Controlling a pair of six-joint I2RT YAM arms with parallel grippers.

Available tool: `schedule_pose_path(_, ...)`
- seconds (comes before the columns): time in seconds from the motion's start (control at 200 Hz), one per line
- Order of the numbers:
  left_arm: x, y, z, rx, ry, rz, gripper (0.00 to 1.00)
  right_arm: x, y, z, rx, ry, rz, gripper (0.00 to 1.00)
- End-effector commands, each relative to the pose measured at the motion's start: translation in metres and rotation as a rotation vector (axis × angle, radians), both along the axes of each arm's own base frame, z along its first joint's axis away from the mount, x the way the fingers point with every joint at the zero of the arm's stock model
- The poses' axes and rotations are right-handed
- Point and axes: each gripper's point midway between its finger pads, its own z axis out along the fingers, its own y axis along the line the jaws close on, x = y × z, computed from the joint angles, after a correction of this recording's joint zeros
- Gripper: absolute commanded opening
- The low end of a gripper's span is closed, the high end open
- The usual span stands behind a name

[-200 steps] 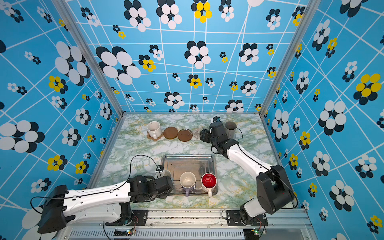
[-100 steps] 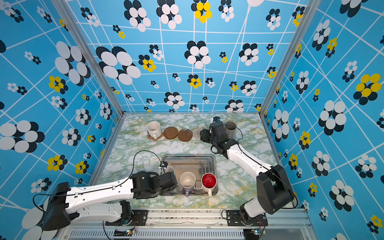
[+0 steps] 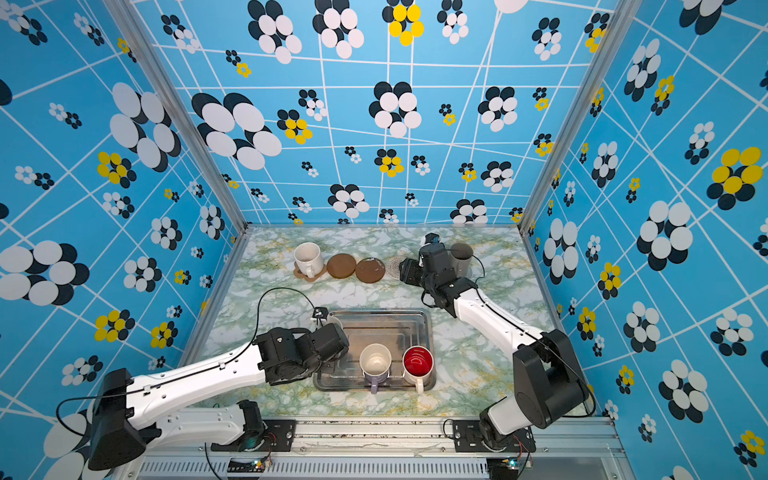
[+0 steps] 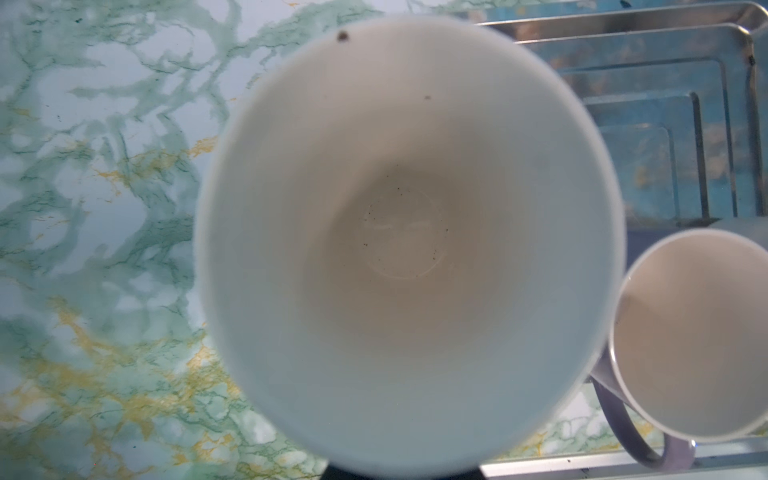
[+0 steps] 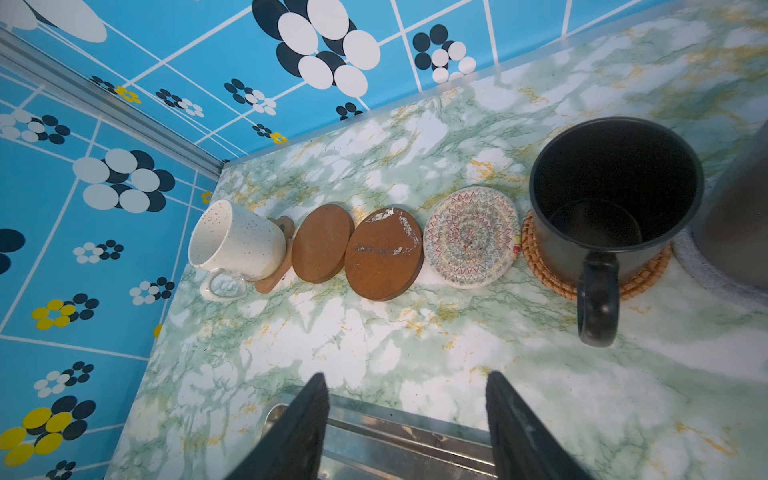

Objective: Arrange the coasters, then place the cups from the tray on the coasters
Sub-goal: 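Carry the light blue mug with the left gripper toward the wooden coaster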

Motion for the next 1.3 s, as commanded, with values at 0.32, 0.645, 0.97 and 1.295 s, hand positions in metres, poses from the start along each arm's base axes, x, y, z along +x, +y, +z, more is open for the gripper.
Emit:
schedule_pose_path(0.32,0.067,0.0,0.043,-0.079,-0.157,0.055,0.0,0.005,0.003,0.009,0.024,-0.025,0.024,0.62)
schedule_pose_path(0.645,0.102,0.002,0.053,-0.076,-0.172,0.063,0.0,0.007,0.004,0.006,0.041,-0.012,0.039,0.62)
schedule_pose_path(0.97,0.151,-0.006,0.063,-0.094,-0.199,0.039,0.0,0.005,0.004,0.012,0.057,-0.027,0.051,0.63)
schedule_pose_path(1.295,0.199,-0.003,0.067,-0.134,-0.224,0.075,0.0,0.007,-0.002,0.008,0.064,-0.017,0.047,0.63)
